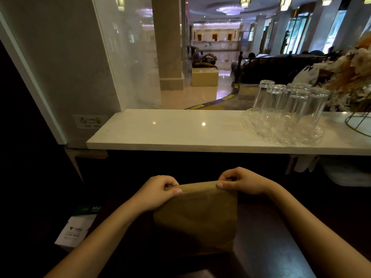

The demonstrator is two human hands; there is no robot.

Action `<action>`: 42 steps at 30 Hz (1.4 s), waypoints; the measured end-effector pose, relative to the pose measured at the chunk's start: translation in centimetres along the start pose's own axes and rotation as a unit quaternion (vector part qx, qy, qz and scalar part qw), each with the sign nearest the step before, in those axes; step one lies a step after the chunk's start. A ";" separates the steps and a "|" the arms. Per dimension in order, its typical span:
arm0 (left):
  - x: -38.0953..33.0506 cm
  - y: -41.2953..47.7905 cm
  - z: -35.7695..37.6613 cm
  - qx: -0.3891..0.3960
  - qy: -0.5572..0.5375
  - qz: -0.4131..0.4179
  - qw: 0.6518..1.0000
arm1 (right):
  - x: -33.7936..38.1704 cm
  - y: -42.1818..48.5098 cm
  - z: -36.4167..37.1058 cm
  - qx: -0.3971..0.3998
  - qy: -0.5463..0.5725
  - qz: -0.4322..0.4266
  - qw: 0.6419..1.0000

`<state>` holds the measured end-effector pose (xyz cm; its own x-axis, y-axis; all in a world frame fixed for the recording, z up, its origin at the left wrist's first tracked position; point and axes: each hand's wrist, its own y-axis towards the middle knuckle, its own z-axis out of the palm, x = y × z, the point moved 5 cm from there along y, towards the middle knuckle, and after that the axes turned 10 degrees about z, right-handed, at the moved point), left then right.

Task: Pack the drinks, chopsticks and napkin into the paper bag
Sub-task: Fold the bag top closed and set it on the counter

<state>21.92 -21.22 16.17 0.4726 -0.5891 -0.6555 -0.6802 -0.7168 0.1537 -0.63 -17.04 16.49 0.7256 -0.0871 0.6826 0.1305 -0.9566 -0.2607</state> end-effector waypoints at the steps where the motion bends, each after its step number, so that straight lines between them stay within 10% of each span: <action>1: -0.1 0.0 0.0 -0.005 0.003 0.006 1.000 | 0.3 -0.1 0.1 0.002 -0.021 -0.002 1.000; 30: 1.0 -1.1 0.4 0.013 -0.203 -0.175 0.963 | -0.3 1.2 1.4 -0.030 0.103 0.062 0.992; 38: -1.5 -1.7 1.5 0.062 0.191 0.060 0.978 | -0.6 1.1 2.0 -0.003 0.154 0.035 0.988; 42: -1.3 -1.8 2.0 0.072 0.193 0.079 0.975 | -0.6 0.6 1.7 -0.033 0.086 -0.003 0.996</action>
<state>21.45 -18.45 15.27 0.5130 -0.8038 -0.3012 -0.8195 -0.5630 0.1069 0.23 -17.11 14.76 0.5981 -0.1224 0.7920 0.0863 -0.9727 -0.2154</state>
